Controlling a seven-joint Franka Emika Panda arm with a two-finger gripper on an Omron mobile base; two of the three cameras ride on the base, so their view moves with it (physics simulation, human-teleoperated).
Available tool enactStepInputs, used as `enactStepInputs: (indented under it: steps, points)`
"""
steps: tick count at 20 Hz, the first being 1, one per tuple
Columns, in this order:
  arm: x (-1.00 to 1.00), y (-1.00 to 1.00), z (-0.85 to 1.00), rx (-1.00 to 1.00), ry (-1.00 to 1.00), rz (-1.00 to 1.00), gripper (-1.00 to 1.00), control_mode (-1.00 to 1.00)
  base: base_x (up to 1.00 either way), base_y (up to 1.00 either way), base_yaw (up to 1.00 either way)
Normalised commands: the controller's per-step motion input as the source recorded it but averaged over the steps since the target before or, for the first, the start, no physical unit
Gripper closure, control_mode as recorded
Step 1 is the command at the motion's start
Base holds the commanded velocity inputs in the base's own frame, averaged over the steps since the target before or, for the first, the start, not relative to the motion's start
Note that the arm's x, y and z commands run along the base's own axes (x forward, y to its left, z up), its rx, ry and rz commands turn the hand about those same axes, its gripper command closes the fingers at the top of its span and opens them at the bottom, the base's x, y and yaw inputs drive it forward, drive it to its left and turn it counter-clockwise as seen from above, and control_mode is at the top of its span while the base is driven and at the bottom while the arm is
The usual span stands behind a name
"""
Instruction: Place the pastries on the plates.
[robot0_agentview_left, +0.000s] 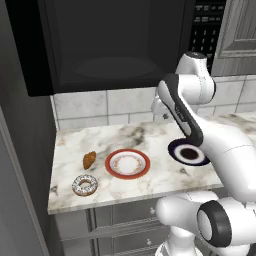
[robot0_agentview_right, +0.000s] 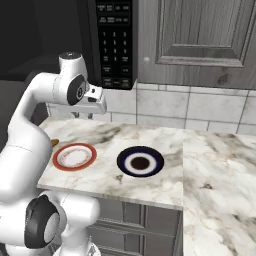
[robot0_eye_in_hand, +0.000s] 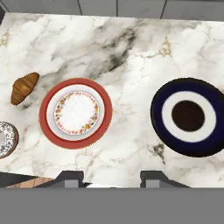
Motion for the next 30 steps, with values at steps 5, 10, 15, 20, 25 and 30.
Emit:
enactStepInputs:
  steps: [5,10,15,20,25,30]
  points:
    - [-0.59,0.33,-0.03,-0.01,-0.13,0.04,-1.00,-1.00,0.00,0.00,0.00]
    - [-0.60,0.59,-0.43,0.26,0.03,0.00,-1.00,-1.00,0.00,0.00,0.00]
    - [-0.27,0.55,-0.45,0.19,0.01,0.00,-1.00,-1.00,0.00,0.00,0.00]
    - [-0.01,0.49,-0.31,0.09,0.00,0.00,-1.00,-1.00,0.00,0.00,0.00]
    - [0.02,0.56,-0.13,0.00,0.00,-0.01,-1.00,-1.00,0.00,0.00,0.00]
    - [0.21,0.60,-0.12,0.00,0.02,-0.02,-1.00,-1.00,0.00,0.00,0.00]
